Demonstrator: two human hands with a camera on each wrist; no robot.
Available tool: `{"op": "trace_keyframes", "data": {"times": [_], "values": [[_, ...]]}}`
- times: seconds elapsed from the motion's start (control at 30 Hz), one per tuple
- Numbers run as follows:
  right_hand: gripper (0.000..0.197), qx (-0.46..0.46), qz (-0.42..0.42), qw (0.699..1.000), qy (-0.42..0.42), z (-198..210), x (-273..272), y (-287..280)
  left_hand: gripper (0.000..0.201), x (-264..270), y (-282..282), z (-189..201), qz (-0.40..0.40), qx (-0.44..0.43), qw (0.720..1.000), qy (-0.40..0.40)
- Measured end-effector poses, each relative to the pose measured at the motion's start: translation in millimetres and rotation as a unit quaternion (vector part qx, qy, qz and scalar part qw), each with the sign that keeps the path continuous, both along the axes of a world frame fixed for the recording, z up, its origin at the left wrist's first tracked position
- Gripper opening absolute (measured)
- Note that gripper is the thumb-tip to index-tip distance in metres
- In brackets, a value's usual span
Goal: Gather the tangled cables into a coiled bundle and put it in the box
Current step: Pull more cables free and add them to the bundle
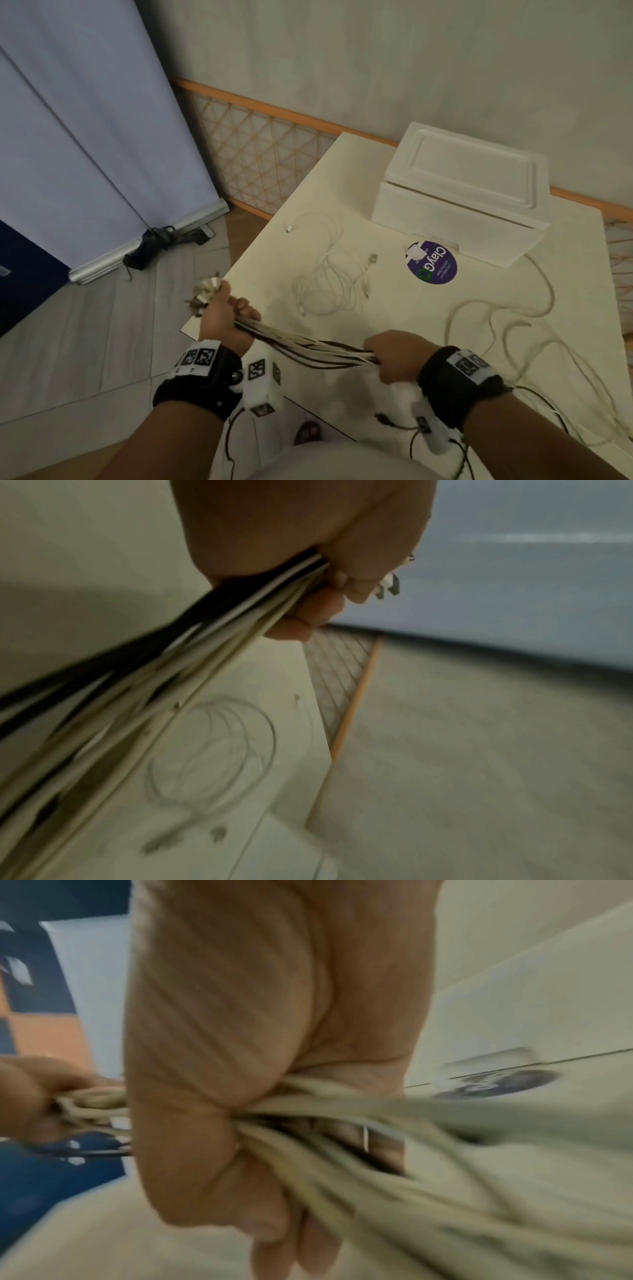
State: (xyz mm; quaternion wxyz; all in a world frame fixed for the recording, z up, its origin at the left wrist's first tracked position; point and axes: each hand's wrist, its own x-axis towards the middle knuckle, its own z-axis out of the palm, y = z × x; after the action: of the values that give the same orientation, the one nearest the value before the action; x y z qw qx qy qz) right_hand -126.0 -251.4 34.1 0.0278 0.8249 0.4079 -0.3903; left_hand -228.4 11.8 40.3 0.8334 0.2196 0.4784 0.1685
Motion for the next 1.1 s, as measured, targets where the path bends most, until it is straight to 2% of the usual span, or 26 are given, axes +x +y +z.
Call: {"op": "trace_keyframes", "data": {"times": [0.1,0.2,0.27,0.3,0.37,0.43,0.47,0.53,0.6,0.63,0.7,0.83,0.97,1.1], "values": [[0.042,-0.060,-0.061,0.996,0.002,-14.2,14.6,-31.1,0.045,-9.6,15.5,-24.2,0.023,-0.027,0.999,0.039],[0.068,-0.047,-0.079,0.996,0.013,-7.2,22.7,-28.0,0.037,-1.8,11.0,-33.3,-0.021,-0.017,0.998,0.048],[0.077,0.008,-0.067,0.997,-0.025,7.3,25.8,-6.1,0.035,6.6,6.0,-39.0,-0.060,-0.013,0.996,0.060],[0.073,0.067,-0.074,0.994,-0.052,14.2,26.6,9.8,0.038,11.0,4.9,-41.4,-0.084,-0.016,0.994,0.067],[0.063,0.210,-0.112,0.965,-0.108,22.7,29.2,46.0,0.041,18.8,5.3,-45.0,-0.128,-0.026,0.988,0.078],[0.055,0.273,-0.118,0.941,-0.159,17.5,34.4,78.9,0.037,27.2,5.9,-44.0,-0.178,-0.038,0.981,0.064],[0.053,0.262,-0.114,0.945,-0.162,12.3,36.3,91.6,0.032,31.3,5.5,-41.9,-0.209,-0.040,0.975,0.057],[0.042,0.209,-0.093,0.967,-0.114,1.5,37.1,109.0,0.026,39.2,5.1,-40.0,-0.280,-0.032,0.958,0.060],[0.022,0.208,-0.064,0.974,-0.065,-5.8,37.1,115.6,0.034,46.7,5.1,-38.0,-0.340,-0.028,0.938,0.057],[0.020,0.226,-0.052,0.971,-0.056,-5.9,37.7,114.8,0.035,51.0,4.4,-35.9,-0.356,-0.033,0.933,0.050],[0.026,0.249,-0.033,0.966,-0.062,3.5,40.7,107.8,0.032,59.4,3.0,-30.8,-0.350,-0.059,0.934,0.038],[0.040,0.221,-0.023,0.972,-0.081,20.1,42.9,79.6,0.022,76.4,-2.3,-24.2,-0.311,-0.092,0.946,-0.003],[0.037,0.209,-0.026,0.975,-0.066,16.8,32.8,43.0,0.022,89.8,-12.2,-15.9,-0.313,-0.108,0.942,-0.056],[0.032,0.212,-0.090,0.973,-0.035,13.9,28.3,0.2,0.024,99.7,-13.8,-10.1,-0.302,-0.083,0.948,-0.051]]}}
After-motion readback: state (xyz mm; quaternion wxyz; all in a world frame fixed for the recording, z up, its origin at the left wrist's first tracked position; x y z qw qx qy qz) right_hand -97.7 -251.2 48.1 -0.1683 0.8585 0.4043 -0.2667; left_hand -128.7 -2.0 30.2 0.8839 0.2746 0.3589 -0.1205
